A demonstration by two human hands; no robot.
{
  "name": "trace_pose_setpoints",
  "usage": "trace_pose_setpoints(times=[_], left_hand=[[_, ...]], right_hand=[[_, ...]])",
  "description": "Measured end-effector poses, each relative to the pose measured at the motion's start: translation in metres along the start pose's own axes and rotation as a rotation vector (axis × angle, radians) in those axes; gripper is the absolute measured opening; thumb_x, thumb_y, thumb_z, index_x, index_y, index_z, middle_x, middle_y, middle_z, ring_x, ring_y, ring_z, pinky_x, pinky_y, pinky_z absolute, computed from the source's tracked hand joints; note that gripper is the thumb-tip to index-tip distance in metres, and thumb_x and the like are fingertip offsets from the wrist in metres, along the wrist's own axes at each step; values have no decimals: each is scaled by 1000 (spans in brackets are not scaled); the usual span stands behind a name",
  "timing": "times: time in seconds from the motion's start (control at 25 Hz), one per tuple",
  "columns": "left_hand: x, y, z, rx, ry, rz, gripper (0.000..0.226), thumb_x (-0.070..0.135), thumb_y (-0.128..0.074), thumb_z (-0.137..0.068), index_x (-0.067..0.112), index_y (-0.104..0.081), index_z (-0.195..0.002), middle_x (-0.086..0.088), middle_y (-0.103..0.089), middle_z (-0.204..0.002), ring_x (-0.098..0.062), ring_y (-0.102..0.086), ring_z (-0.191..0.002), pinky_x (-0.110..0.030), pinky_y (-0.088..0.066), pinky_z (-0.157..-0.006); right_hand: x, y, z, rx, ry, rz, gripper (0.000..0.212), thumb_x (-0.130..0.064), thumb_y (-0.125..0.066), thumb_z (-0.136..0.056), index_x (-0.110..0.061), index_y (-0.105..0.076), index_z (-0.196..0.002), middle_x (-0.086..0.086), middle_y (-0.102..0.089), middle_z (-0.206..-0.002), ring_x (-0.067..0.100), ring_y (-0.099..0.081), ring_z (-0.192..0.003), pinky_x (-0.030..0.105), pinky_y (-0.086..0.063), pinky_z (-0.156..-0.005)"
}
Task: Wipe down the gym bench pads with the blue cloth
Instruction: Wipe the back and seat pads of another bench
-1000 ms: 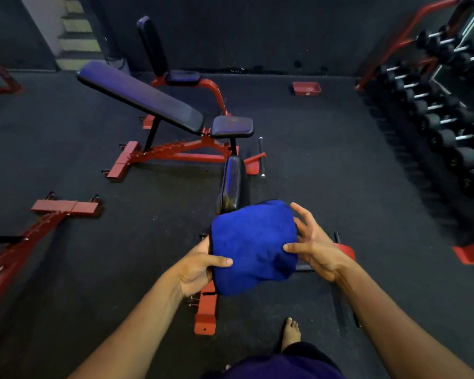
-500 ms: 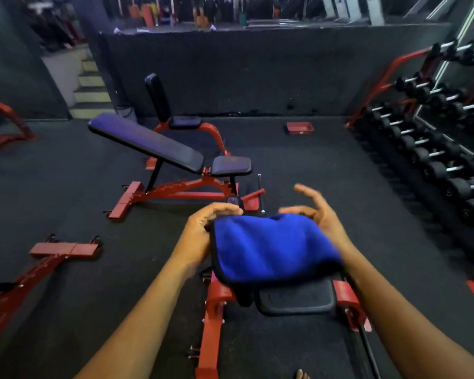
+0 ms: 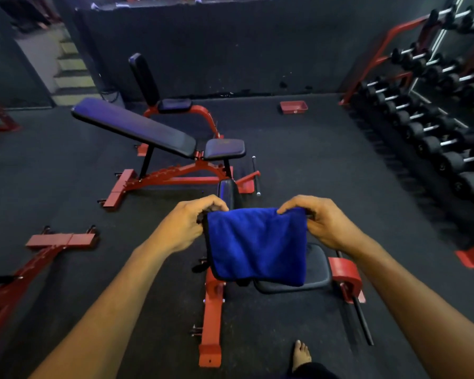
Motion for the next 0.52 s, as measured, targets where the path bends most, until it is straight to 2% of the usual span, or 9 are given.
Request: trace_pose_setpoints(times=[0.08,0.12,0.24,0.32,0.4,0.44,0.52], left_hand=[[-4,4,1,-14,27,22,45,-10,-69,-87,32,-63,-102,18,-70,-100,0,-67,-93,-12,-48,-80],[-6,4,2,-33,59,66,46,-8,-70,-88,35,-60,-102,16,-70,-101,-1,-67,-93,-11,-48,-79],[-13,-8,6,-216,188,294,44,-6,-65,-93,36,-62,-109,8,-72,-111,-3,-67,-105,-18,-52,-88],[-21,-25,11,-324,254,394,45,-13,-56,-95,28,-69,-108,4,-72,-118,-9,-66,-115,-23,-52,-92],[-30,-48,20,-306,326,465,48,-18,-49,-90,22,-75,-97,4,-73,-112,-13,-66,-108,-24,-51,-87],[-33,-62,24,-288,374,523,43,-12,-49,-87,22,-75,-94,2,-72,-108,-16,-64,-101,-26,-50,-83],[-37,-94,32,-265,450,627,23,5,-58,-88,23,-71,-94,-4,-64,-101,-20,-56,-91,-31,-45,-76]], right_hand=[[1,9,2,-49,77,39,32,11,-63,-89,-14,-76,-104,-2,-69,-104,13,-68,-98,27,-54,-87],[4,11,4,-79,48,-6,33,13,-61,-89,-12,-76,-105,-1,-69,-105,14,-68,-99,24,-53,-88],[19,0,19,-106,-269,-352,36,17,-52,-92,-8,-74,-107,4,-73,-109,16,-69,-105,24,-53,-90],[32,-19,34,6,-477,-550,31,8,-51,-95,-13,-73,-105,3,-74,-106,16,-68,-96,28,-53,-83],[43,-43,51,122,-652,-667,30,-5,-47,-98,-23,-71,-100,-1,-73,-98,15,-63,-87,29,-49,-72],[50,-56,59,189,-742,-714,30,-11,-44,-99,-24,-71,-99,-1,-73,-99,17,-63,-90,31,-49,-75],[67,-81,77,331,-945,-773,36,-27,-36,-102,-19,-71,-106,4,-71,-116,22,-62,-111,36,-46,-99]])
Point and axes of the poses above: each hand's wrist, its own z-axis away from the middle knuckle, its own y-axis out of the back of the hand, x = y × z, the point moved 1 cm from there along -z, towards the middle knuckle
